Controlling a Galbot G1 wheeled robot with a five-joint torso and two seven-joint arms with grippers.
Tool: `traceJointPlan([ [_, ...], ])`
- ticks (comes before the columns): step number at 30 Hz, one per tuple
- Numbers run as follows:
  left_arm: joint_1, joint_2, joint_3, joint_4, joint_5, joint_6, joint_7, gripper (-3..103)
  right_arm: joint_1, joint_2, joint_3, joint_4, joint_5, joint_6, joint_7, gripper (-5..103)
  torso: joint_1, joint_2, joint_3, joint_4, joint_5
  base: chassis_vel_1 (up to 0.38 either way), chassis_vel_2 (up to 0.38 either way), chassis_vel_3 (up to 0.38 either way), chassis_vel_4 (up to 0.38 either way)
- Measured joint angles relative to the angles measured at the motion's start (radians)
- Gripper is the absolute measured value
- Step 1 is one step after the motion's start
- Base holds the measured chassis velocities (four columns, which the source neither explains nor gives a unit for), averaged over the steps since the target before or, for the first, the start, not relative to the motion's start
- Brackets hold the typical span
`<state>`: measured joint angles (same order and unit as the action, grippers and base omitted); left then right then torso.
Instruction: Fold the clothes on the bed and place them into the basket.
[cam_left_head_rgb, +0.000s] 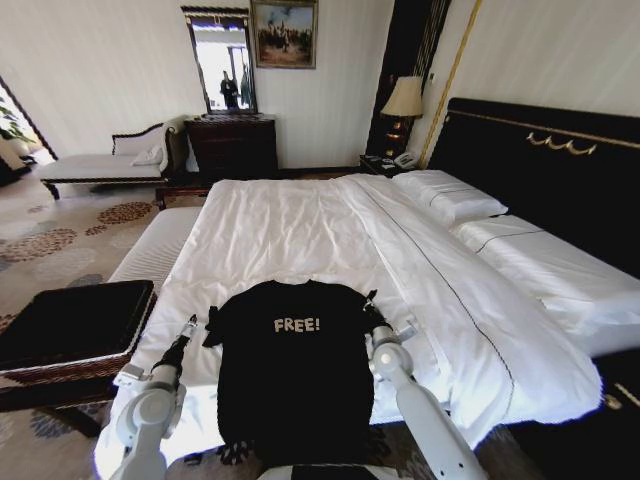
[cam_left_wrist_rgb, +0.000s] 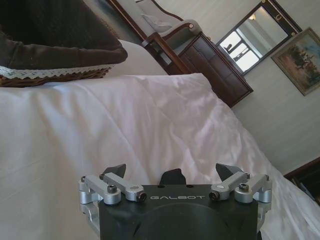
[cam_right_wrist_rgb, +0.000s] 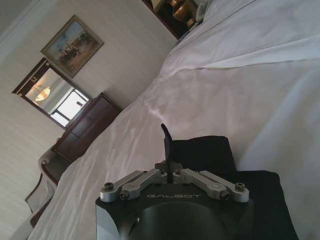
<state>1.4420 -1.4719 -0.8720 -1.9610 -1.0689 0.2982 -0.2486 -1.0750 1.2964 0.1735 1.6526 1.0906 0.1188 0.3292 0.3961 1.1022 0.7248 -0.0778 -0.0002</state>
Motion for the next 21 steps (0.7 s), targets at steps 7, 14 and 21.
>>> traceJointPlan([
  [7, 0.003, -0.003, -0.007, 0.000, 0.001, -0.001, -0.003, 100, 0.007, 0.012, -0.064, -0.004, -0.028, 0.009, -0.029, 0, 0.000, 0.000, 0.000, 0.0000, 0.0000, 0.000, 0.000, 0.000, 0.000],
  [14, 0.002, -0.010, -0.005, 0.008, 0.009, -0.001, -0.004, 100, -0.024, 0.011, -0.092, 0.007, -0.080, 0.014, -0.045, 1, 0.000, 0.000, 0.000, -0.0001, 0.0003, 0.000, 0.000, 0.000, 0.000],
  [21, -0.003, -0.019, 0.003, 0.020, 0.023, -0.002, -0.005, 100, -0.110, 0.008, -0.089, 0.080, -0.128, 0.079, -0.110, 28, 0.000, 0.000, 0.000, -0.0001, 0.0002, 0.000, 0.000, 0.000, 0.000],
])
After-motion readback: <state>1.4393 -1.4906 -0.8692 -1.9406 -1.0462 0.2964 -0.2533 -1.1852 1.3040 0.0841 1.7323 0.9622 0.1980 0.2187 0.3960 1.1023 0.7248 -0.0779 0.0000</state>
